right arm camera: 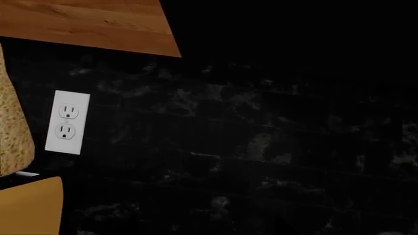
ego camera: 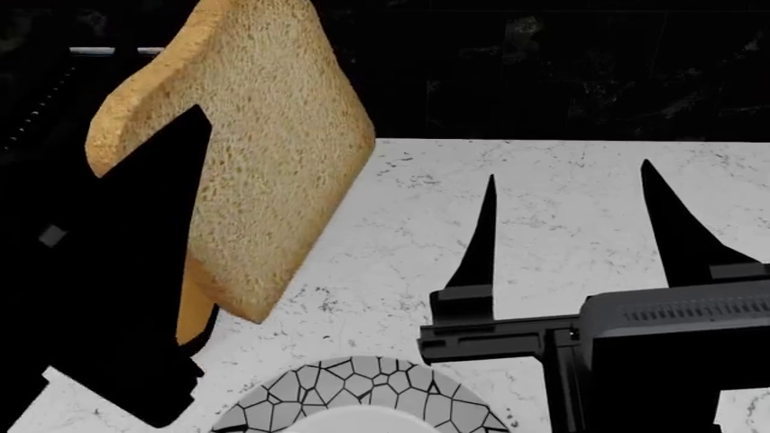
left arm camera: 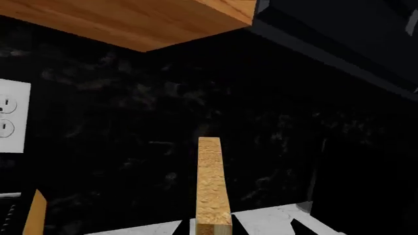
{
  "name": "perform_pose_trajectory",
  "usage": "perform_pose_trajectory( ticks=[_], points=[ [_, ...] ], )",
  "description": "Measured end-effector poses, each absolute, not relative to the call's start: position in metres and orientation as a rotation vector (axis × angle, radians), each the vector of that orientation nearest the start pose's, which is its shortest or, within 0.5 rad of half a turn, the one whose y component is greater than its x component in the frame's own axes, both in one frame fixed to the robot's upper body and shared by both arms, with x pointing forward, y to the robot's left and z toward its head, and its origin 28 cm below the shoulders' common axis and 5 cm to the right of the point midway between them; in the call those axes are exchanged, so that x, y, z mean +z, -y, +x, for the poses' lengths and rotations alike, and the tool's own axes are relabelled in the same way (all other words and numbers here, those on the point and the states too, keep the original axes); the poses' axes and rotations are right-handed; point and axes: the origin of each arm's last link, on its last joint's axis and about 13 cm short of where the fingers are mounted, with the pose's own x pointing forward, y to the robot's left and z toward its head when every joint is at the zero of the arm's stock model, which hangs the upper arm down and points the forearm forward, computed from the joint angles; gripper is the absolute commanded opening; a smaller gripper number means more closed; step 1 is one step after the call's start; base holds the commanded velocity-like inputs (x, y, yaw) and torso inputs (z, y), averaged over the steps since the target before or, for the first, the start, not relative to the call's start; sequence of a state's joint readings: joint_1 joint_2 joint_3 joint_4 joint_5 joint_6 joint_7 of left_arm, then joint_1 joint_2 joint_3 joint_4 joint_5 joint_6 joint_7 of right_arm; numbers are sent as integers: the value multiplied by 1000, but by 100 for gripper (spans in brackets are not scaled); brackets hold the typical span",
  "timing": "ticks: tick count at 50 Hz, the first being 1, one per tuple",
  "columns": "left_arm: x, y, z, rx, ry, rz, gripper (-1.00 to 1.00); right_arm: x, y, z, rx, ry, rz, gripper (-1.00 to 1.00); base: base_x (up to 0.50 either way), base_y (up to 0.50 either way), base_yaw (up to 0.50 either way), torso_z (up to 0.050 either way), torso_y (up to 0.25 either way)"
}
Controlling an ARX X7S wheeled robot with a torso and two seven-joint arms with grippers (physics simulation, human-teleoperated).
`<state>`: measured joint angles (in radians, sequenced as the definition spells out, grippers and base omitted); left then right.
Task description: Place the toasted item on a plate.
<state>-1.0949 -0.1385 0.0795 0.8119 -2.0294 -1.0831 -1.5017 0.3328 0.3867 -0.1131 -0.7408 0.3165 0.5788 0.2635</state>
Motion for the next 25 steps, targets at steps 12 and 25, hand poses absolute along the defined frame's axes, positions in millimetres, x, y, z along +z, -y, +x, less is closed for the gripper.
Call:
perform_pose_trajectory(
  ticks=[12, 25],
  points=[
    [289, -163, 135, -446, 84, -348, -100, 193, 121, 220, 36, 435, -122, 100, 0, 0, 0, 0, 0],
    [267, -166, 126, -470, -39, -404, -100, 191, 122, 218, 29, 428, -128, 100, 0, 0, 0, 0, 0]
  ],
)
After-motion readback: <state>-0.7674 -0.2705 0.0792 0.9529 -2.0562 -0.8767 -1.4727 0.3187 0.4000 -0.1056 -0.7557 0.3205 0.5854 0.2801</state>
